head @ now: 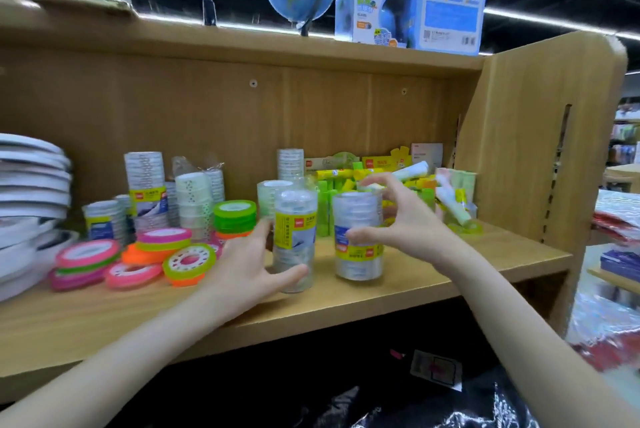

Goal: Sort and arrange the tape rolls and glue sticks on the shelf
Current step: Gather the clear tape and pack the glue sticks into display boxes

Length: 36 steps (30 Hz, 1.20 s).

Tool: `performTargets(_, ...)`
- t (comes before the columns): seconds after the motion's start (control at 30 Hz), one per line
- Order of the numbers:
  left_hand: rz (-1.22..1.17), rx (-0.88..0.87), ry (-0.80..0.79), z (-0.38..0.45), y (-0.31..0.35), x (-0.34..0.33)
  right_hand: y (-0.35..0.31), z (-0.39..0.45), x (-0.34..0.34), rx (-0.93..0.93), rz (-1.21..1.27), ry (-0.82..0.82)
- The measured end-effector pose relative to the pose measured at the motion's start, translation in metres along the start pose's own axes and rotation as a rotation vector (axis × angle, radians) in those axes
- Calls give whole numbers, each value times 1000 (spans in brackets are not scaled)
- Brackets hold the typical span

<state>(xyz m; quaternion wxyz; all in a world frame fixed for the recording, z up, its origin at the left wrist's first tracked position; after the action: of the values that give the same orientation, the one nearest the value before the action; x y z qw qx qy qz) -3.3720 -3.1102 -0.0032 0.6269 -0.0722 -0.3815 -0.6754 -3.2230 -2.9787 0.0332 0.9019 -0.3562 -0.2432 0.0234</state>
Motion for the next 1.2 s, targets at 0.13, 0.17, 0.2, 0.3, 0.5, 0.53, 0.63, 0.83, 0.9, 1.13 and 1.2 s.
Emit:
performTargets(0.13, 160, 30, 151, -9, -35, 49, -30, 2, -60, 150, 8, -36)
performTargets(0.17, 141, 56, 167, -11, -42, 55, -36, 3, -72, 180, -9, -22)
performTargets(0.2, 118, 72, 190, -12, -47, 60, -39, 5, -81, 195, -17, 4)
performTargets(0.3, 62, 105, 237, -7, -63, 66, -40, 8, -95, 177, 7, 96)
performTargets(0.5, 130, 65, 186, 10, -58, 49, -37, 6, -104, 197, -87, 162)
performTargets(0.53, 138, 60, 181, 11, -57, 46, -37, 7, -105, 196, -84, 159)
performTargets(0.63, 142, 94, 181, 15, -65, 44, -33, 10, -106, 195, -72, 139)
performTargets(0.83, 167, -8, 357, 12, -48, 59, -16, 4, -84, 208, -120, 106)
performTargets(0.9, 184, -158, 490, 10, -28, 68, -6, 2, -59, 208, -146, 192)
performTargets(1.13, 248, -574, 308, 11, 42, -8, 73, 6, 34, 12, -412, 394)
performTargets(1.2, 288, -646, 248, 15, 55, -35, 111, 5, 57, -171, -632, 340)
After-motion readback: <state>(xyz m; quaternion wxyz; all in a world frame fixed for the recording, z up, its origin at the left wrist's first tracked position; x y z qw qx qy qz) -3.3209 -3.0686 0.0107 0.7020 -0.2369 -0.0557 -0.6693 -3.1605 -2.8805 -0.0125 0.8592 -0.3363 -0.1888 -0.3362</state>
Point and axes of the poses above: each hand's wrist, its own z-axis towards the middle knuckle, its own x-axis out of the back of the hand, y = z × x, the point moved 8 cm from there along z, towards the middle knuckle, and after that the axes turned 14 degrees about y, right-handed, at the moved point
